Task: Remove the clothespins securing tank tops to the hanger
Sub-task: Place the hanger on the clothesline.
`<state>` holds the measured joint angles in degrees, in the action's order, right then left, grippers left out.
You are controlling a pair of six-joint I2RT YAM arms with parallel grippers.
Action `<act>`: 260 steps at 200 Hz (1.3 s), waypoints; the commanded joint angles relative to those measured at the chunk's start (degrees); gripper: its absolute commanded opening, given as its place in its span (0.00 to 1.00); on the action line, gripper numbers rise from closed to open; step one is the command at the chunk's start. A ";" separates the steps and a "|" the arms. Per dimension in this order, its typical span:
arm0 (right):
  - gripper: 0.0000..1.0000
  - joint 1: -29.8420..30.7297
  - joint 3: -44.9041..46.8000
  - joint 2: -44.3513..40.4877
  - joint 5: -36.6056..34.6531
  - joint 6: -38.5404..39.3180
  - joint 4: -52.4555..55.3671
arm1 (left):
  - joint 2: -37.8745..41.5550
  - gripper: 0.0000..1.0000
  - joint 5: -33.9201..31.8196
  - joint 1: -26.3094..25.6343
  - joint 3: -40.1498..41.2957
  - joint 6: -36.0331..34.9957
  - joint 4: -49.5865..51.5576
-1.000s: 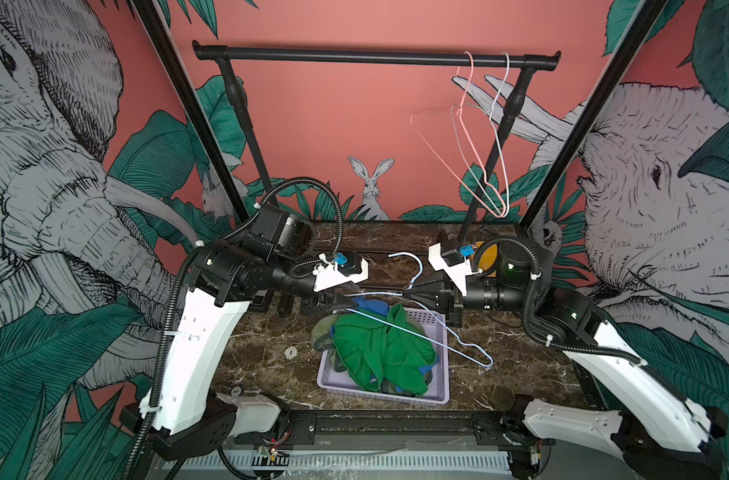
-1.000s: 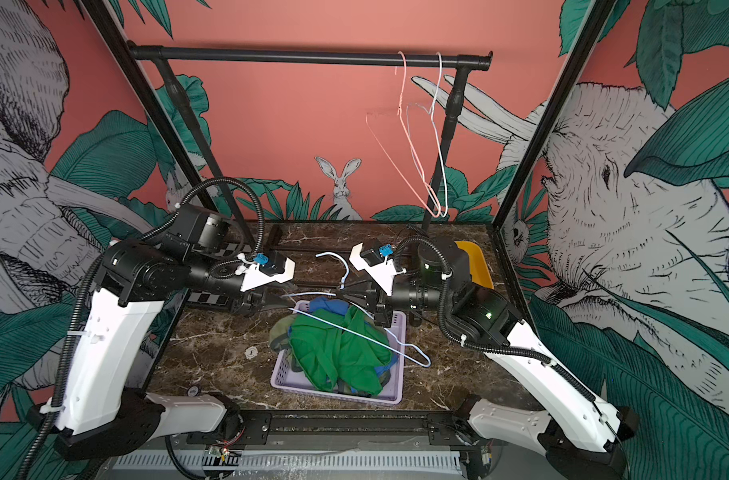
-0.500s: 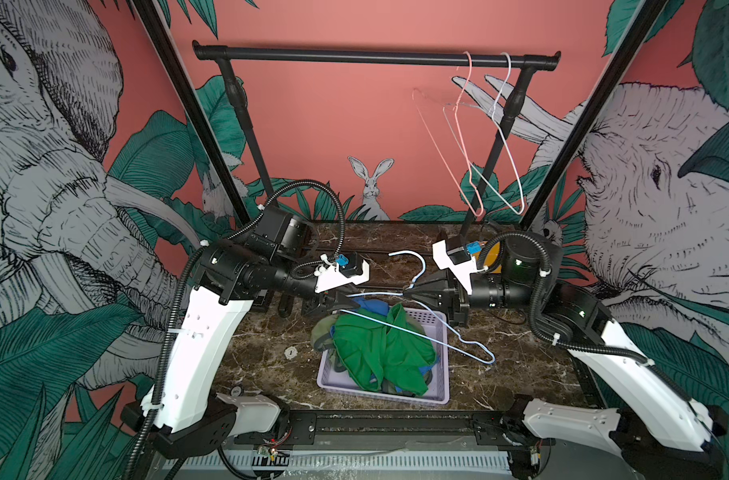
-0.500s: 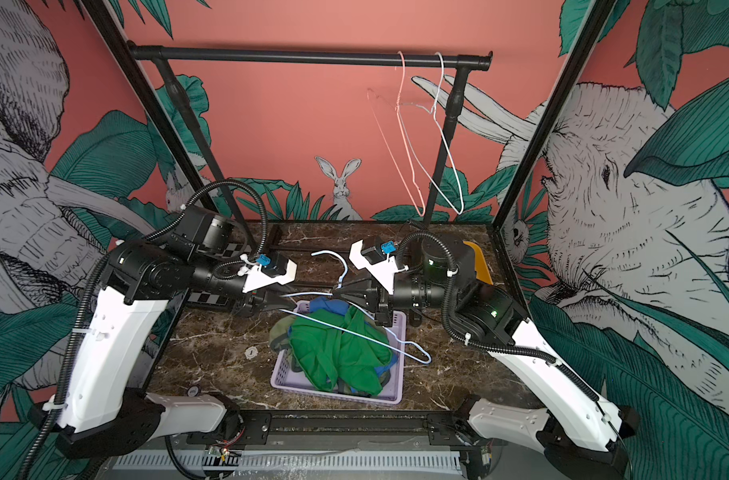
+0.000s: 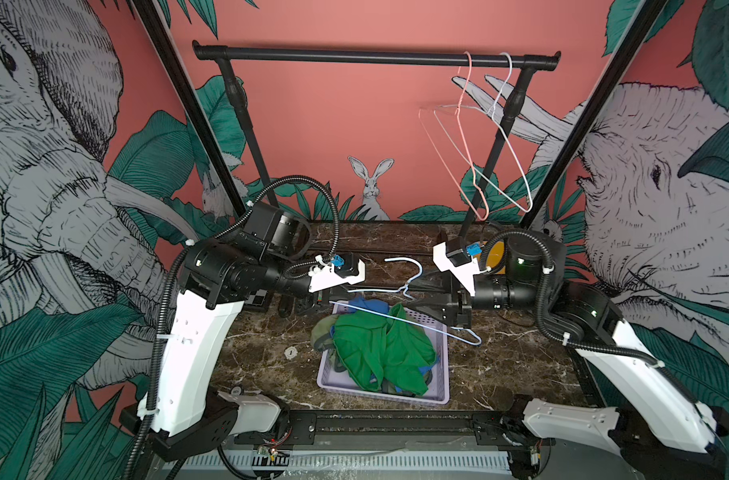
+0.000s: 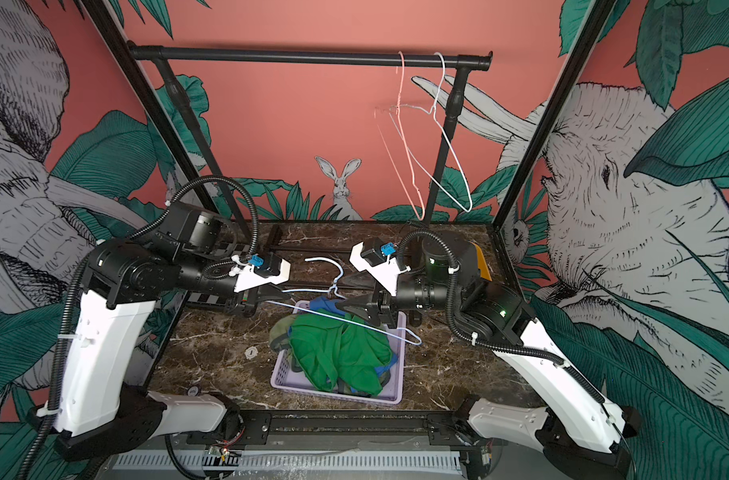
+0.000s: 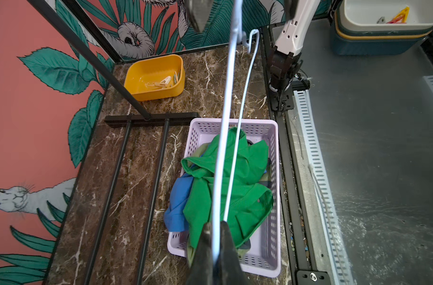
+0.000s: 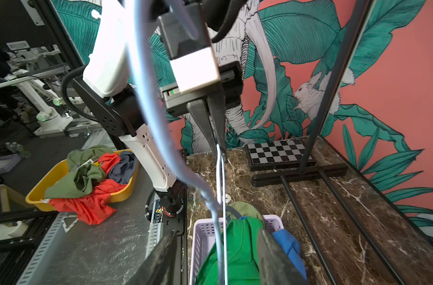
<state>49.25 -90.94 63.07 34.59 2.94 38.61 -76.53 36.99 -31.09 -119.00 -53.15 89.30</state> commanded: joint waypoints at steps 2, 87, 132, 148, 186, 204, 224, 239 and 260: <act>0.57 0.32 -1.42 -3.60 -4.57 0.82 8.48 | -1.25 0.00 -1.74 -0.09 -3.13 -3.13 5.17; 0.59 0.27 7.94 -10.83 -12.59 -2.30 18.93 | -0.42 0.00 -0.11 -0.11 -5.72 -4.19 5.25; 0.59 0.39 10.43 -10.25 -13.40 -2.65 19.71 | -0.65 0.00 1.35 -0.11 -7.29 -3.46 4.83; 0.59 0.40 10.43 -9.83 -13.86 -2.35 20.35 | -0.56 0.00 1.49 -0.10 -7.55 -3.29 4.70; 0.51 0.40 10.78 -8.69 -13.27 -1.99 21.22 | -0.53 0.00 1.96 -0.12 -7.65 -2.84 4.33; 0.38 0.40 10.78 -8.23 -13.14 -1.87 21.99 | -0.53 0.00 2.33 -0.10 -7.58 -2.06 3.31; 0.22 0.40 10.80 -8.39 -13.22 -1.83 22.56 | -0.73 0.00 2.07 -0.11 -6.86 1.35 -0.39; 0.11 0.38 10.87 -8.99 -13.32 -1.89 22.41 | -1.13 0.00 2.26 -0.11 -6.38 3.34 -2.74; 0.00 0.40 10.71 -9.61 -12.89 -2.19 21.99 | -2.17 0.11 2.03 -0.11 -6.29 6.56 -5.51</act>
<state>49.41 -80.18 54.63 21.71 1.04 60.58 -78.00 37.21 -31.09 -125.47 -50.85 88.14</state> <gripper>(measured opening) 0.050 0.052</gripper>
